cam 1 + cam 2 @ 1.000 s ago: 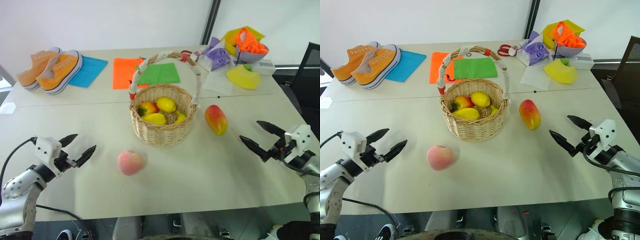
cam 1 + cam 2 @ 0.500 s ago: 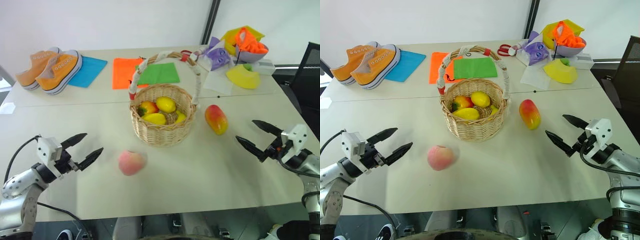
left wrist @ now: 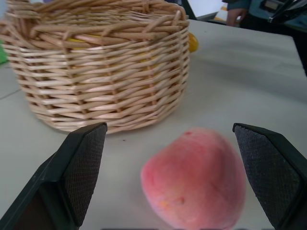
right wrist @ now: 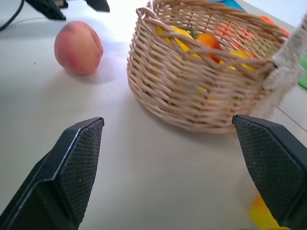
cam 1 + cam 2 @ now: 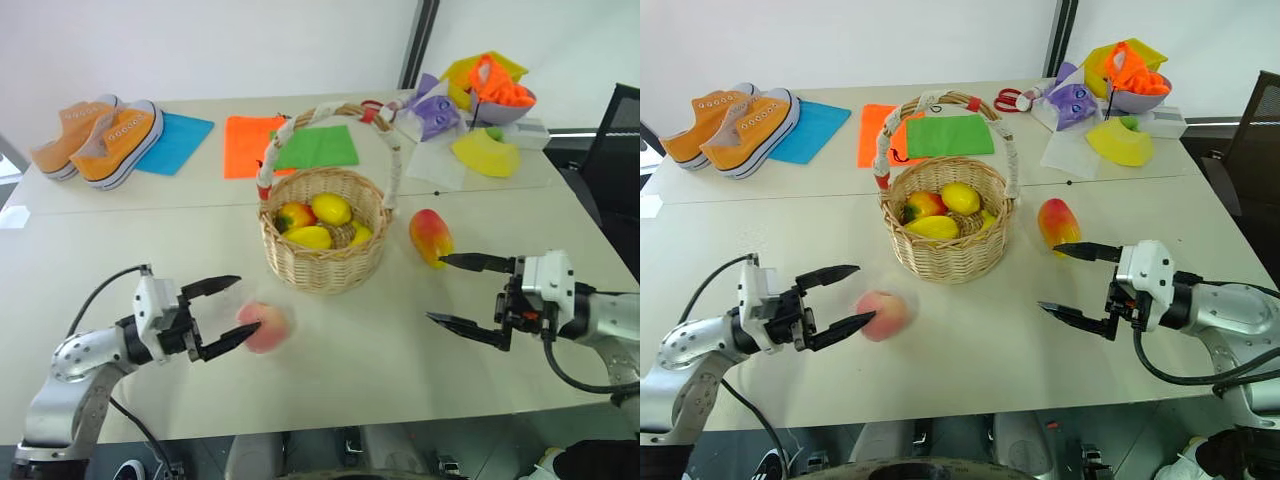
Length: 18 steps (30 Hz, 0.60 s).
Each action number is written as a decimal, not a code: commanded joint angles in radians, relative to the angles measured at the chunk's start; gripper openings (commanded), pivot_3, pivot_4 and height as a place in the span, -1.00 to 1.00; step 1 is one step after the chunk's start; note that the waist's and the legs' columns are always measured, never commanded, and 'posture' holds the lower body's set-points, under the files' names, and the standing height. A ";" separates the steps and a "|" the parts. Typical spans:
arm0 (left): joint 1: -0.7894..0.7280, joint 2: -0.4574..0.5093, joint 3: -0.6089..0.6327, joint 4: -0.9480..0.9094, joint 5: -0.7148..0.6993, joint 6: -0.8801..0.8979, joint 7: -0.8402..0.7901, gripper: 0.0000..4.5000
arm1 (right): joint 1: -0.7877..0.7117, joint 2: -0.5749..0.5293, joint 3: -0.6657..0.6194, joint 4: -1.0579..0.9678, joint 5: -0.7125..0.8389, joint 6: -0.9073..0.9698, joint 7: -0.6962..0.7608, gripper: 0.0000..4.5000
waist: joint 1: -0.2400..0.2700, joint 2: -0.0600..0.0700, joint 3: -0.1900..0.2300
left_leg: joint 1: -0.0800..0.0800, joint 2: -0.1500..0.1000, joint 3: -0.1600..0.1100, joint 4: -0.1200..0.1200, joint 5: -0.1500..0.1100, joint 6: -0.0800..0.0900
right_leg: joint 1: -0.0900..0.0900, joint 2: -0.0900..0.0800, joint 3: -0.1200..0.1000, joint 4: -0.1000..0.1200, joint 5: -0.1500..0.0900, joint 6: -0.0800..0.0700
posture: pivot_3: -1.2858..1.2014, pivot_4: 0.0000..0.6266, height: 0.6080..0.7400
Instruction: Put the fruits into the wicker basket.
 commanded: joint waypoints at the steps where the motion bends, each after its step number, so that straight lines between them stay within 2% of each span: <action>1: 0.009 0.014 -0.023 -0.053 -0.046 0.055 -0.014 1.00 | -0.004 -0.012 0.002 -0.031 -0.009 0.004 -0.006 0.99 | 0.000 -0.001 0.000 | 0.000 0.000 0.000 0.000 0.000 0.000 | 0.000 0.000 0.000 0.000 0.000 0.000 | 0.03 -0.52 1.00; 5: -0.011 -0.005 -0.070 -0.014 0.080 -0.037 0.011 1.00 | -0.004 -0.010 0.017 -0.047 -0.021 0.000 -0.007 0.99 | 0.001 -0.001 0.000 | 0.000 0.000 0.000 0.000 0.000 0.001 | 0.000 0.000 0.000 0.000 0.000 0.001 | 0.03 -0.52 1.00; 7: -0.025 -0.014 -0.093 -0.013 0.080 -0.007 0.028 1.00 | -0.014 -0.006 0.023 -0.055 -0.021 0.008 -0.014 0.99 | 0.001 -0.001 0.000 | 0.000 0.000 0.000 0.000 0.000 0.001 | 0.000 0.000 0.000 0.000 0.000 0.001 | 0.03 -0.52 1.00; 11: -0.023 -0.009 -0.136 0.017 0.151 -0.055 0.023 1.00 | -0.021 -0.010 0.035 -0.052 -0.032 0.005 -0.012 0.99 | -0.001 -0.001 0.000 | 0.000 0.000 0.000 0.000 0.000 0.001 | 0.000 0.000 0.001 0.000 0.000 0.001 | 0.03 -0.52 1.00; 18: -0.039 -0.012 -0.127 0.075 0.166 -0.063 0.035 1.00 | -0.016 -0.019 0.050 -0.046 -0.045 0.006 0.001 0.99 | 0.000 -0.001 0.000 | 0.000 0.000 0.000 0.000 0.000 0.001 | -0.001 0.000 0.001 0.000 0.000 0.001 | 0.03 -0.52 1.00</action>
